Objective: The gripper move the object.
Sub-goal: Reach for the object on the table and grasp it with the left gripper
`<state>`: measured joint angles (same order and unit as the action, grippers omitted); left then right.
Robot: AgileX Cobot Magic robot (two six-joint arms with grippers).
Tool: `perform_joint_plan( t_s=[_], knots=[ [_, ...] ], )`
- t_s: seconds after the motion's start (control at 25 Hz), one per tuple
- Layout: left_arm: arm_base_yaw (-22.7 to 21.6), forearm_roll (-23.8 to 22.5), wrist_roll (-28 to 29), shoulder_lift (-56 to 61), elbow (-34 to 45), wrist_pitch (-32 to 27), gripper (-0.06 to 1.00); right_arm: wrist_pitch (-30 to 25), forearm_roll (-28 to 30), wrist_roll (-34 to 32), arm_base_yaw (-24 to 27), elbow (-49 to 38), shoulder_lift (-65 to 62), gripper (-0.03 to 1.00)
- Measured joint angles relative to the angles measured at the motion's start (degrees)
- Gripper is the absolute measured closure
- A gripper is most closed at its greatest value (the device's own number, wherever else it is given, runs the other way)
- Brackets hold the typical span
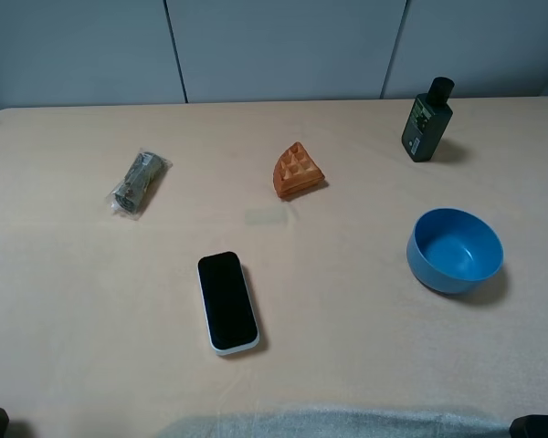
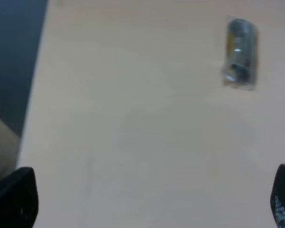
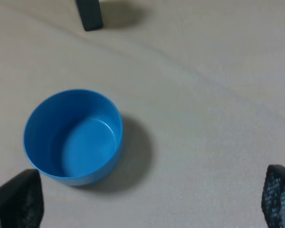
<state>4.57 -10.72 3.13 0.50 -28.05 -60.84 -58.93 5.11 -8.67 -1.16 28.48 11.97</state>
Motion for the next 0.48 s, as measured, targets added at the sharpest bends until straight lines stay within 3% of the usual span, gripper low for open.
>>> perform_joint_plan(
  t_s=[0.2, 0.48],
  knots=[
    [0.0, -3.1, 0.0, 0.0, 0.0, 0.3, -0.03, 0.0, 0.0, 0.0, 0.0, 0.0, 0.0, 0.28],
    [0.0, -3.3, 0.0, 0.0, 0.0, 0.8, -0.03, 0.0, 0.0, 0.0, 0.0, 0.0, 0.0, 0.28]
  ],
)
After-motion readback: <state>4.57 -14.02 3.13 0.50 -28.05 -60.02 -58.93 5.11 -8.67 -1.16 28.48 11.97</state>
